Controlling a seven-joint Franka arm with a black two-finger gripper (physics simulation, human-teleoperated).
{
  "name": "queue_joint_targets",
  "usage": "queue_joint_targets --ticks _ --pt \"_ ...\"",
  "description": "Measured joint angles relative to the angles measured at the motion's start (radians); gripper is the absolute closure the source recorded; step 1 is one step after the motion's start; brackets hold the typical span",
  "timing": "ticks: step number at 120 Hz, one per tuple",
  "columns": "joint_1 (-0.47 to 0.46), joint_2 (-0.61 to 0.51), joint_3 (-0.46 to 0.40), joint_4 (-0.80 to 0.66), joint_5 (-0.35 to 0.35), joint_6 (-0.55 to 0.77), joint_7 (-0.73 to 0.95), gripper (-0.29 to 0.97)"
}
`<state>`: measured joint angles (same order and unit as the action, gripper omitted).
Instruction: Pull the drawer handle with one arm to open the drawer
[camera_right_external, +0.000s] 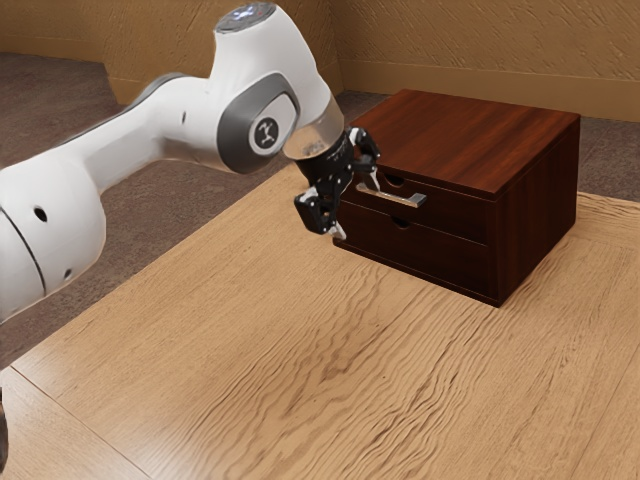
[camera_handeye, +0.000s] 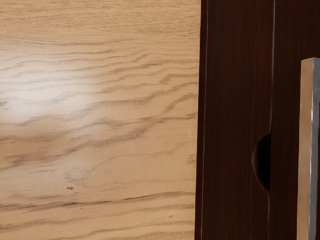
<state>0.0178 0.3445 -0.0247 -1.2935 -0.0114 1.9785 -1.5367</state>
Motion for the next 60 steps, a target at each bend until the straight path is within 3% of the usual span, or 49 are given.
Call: queue_joint_targets --ticks 60 --pt "0.036 0.109 -0.021 0.105 0.001 0.021 -0.008 0.0"
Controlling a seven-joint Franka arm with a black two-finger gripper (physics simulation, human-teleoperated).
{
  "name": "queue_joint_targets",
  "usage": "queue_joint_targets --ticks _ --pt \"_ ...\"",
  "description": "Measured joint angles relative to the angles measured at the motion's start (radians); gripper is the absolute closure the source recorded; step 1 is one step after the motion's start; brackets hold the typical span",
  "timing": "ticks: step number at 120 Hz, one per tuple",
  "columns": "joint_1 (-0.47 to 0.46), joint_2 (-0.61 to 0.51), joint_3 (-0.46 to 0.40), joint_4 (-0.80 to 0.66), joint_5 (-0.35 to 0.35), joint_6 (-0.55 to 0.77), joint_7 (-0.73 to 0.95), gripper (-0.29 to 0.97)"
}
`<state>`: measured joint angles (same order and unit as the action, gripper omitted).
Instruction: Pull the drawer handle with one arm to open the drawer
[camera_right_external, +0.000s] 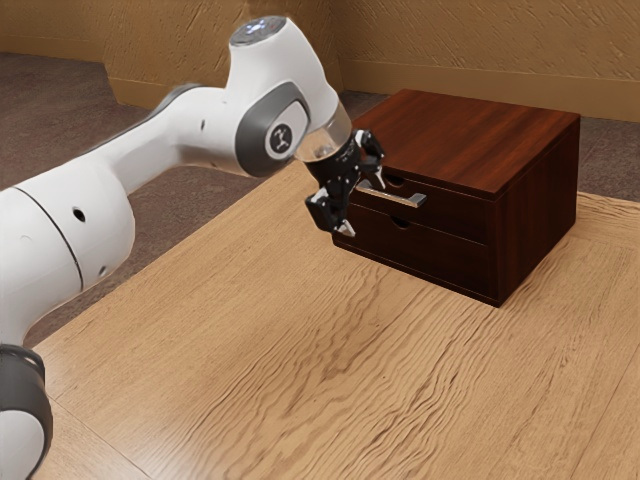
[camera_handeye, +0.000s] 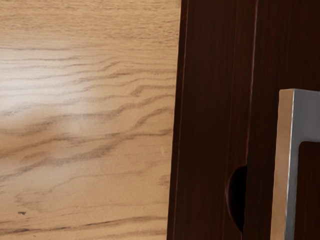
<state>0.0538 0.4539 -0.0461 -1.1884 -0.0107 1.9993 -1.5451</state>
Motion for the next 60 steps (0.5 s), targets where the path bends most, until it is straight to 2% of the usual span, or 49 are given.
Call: queue_joint_targets --ticks 60 --pt "0.012 0.054 -0.018 0.038 0.0 0.057 0.016 0.0"
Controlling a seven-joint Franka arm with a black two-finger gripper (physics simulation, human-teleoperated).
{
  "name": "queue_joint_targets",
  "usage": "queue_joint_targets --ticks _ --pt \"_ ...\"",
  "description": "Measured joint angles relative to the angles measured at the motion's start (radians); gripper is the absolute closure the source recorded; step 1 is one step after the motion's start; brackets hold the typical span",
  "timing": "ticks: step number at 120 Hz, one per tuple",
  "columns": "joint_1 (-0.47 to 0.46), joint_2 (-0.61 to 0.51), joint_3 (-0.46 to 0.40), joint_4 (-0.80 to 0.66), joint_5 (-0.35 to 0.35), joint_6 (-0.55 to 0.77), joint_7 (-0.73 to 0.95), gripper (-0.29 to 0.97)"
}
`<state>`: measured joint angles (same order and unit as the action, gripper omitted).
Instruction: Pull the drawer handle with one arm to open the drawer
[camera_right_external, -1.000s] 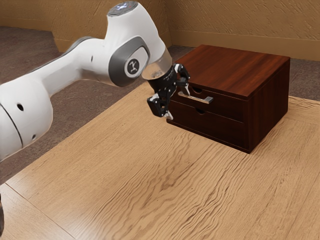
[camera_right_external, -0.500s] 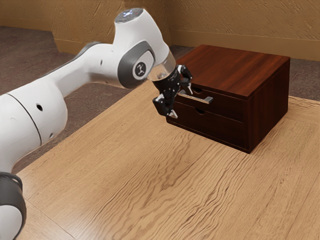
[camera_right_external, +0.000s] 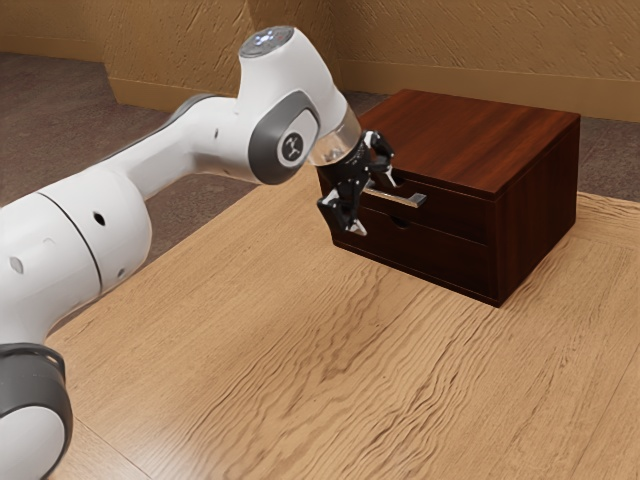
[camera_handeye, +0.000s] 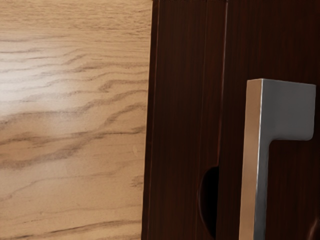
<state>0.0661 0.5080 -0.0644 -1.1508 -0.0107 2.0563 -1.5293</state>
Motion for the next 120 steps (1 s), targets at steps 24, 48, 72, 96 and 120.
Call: queue_joint_targets --ticks 24,48,72,96,120 --pt "0.006 -0.002 0.001 -0.014 -0.013 0.009 0.005 0.15" --pt "0.008 -0.003 0.003 -0.03 -0.023 0.014 0.009 0.33" --pt "0.006 -0.04 0.008 -0.078 -0.025 0.022 0.012 0.45" --pt "0.007 -0.098 0.012 -0.161 -0.025 0.027 0.014 0.5" --pt "0.008 -0.166 0.025 -0.253 -0.024 0.041 0.016 0.51"
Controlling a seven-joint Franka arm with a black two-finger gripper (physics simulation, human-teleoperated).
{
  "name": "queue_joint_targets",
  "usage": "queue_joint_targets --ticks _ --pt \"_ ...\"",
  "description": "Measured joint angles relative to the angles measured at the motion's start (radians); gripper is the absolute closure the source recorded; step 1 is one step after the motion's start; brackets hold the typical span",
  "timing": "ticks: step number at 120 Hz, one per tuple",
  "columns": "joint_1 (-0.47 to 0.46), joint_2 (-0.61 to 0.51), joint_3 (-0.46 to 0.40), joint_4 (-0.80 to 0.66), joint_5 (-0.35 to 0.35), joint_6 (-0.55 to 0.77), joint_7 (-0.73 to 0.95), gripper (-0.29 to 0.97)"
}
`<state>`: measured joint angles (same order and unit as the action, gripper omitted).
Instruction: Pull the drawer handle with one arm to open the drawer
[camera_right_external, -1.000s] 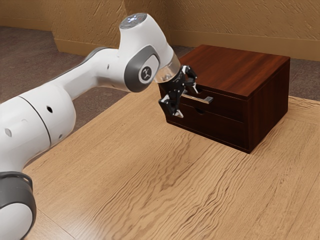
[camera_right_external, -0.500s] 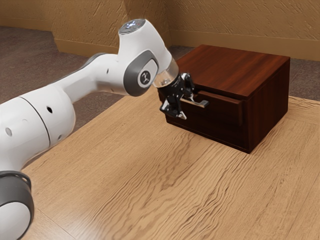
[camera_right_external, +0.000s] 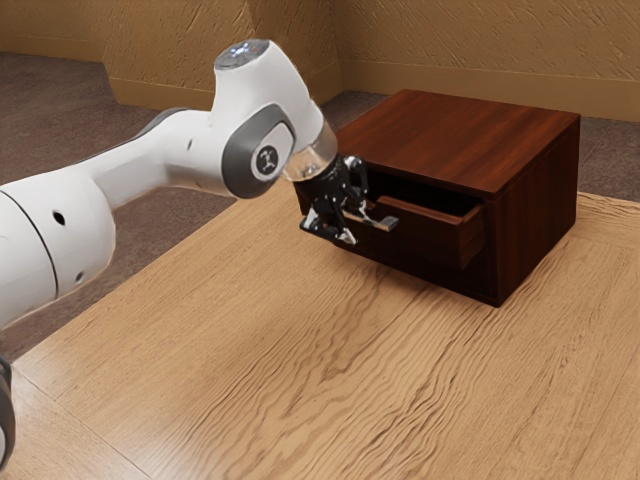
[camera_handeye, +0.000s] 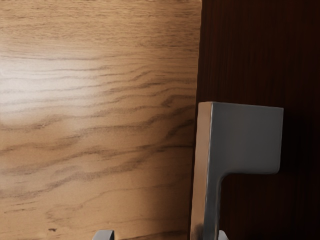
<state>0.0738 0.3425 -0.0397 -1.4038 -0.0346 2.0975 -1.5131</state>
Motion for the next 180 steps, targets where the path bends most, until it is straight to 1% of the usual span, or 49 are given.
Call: queue_joint_targets --ticks 18,42,69,113,151,180 --pt "-0.002 -0.046 0.008 -0.069 0.0 0.02 0.001 0.52" --pt "0.003 -0.081 0.019 -0.105 -0.003 0.034 0.002 0.51" --pt "0.005 -0.159 0.022 -0.217 -0.018 0.069 0.0 0.51" --pt "0.005 -0.269 0.02 -0.368 -0.022 0.123 -0.004 0.51" --pt "0.009 -0.342 0.02 -0.454 -0.021 0.14 -0.008 0.5" --pt "0.009 -0.368 0.021 -0.495 -0.021 0.158 -0.009 0.47"
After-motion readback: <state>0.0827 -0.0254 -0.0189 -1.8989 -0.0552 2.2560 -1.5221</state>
